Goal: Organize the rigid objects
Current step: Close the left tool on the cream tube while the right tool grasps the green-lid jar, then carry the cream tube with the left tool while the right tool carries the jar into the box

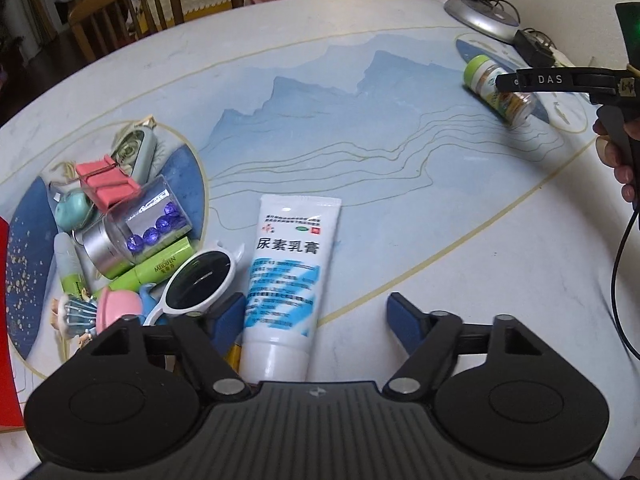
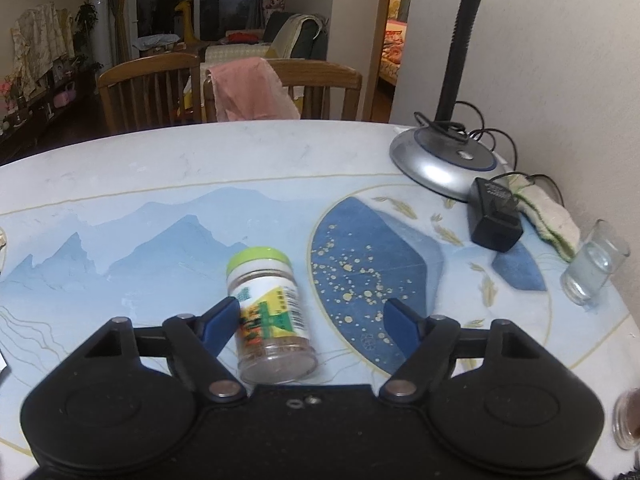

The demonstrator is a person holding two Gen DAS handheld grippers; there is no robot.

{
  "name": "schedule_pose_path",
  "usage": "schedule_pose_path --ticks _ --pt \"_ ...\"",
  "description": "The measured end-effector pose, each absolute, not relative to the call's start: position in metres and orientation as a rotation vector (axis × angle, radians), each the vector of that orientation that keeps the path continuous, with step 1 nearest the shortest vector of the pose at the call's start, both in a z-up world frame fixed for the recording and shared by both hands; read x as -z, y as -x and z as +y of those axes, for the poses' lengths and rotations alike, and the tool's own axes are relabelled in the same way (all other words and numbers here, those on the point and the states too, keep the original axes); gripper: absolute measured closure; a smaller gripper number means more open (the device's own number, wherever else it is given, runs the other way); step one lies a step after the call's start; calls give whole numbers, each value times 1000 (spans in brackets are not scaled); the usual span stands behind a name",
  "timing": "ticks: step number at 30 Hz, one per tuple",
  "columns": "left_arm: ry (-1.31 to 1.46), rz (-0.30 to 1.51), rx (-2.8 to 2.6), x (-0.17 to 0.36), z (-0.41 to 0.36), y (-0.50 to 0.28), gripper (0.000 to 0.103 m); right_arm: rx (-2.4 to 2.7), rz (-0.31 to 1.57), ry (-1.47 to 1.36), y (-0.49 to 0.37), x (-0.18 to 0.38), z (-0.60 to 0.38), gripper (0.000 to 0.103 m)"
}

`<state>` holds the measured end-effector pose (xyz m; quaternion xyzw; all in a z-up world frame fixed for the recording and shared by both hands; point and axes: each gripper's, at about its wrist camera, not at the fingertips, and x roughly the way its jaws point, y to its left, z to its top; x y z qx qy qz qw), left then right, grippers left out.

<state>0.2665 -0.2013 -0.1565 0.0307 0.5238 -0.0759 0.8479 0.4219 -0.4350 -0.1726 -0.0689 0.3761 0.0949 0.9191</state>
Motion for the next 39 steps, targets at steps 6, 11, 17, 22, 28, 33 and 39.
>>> schedule_pose_path --ticks 6,11,17,22,28,33,39 --pt "-79 1103 143 160 -202 -270 40 -232 792 142 -428 179 -430 35" --pt "-76 1086 135 158 -201 -270 58 -257 830 142 -431 187 -422 52" --pt "-68 1077 124 156 -197 -268 64 -266 855 126 -431 189 -419 61" --pt "-47 1067 122 151 -193 -263 64 -263 877 107 -420 183 -418 61" --pt "-8 1051 130 140 -189 -252 64 -318 876 62 -391 163 -411 61" --pt "24 1040 145 127 -181 -239 64 -382 861 41 -362 140 -398 61" --pt "54 1007 165 109 -166 -219 64 -456 852 48 -326 114 -375 61"
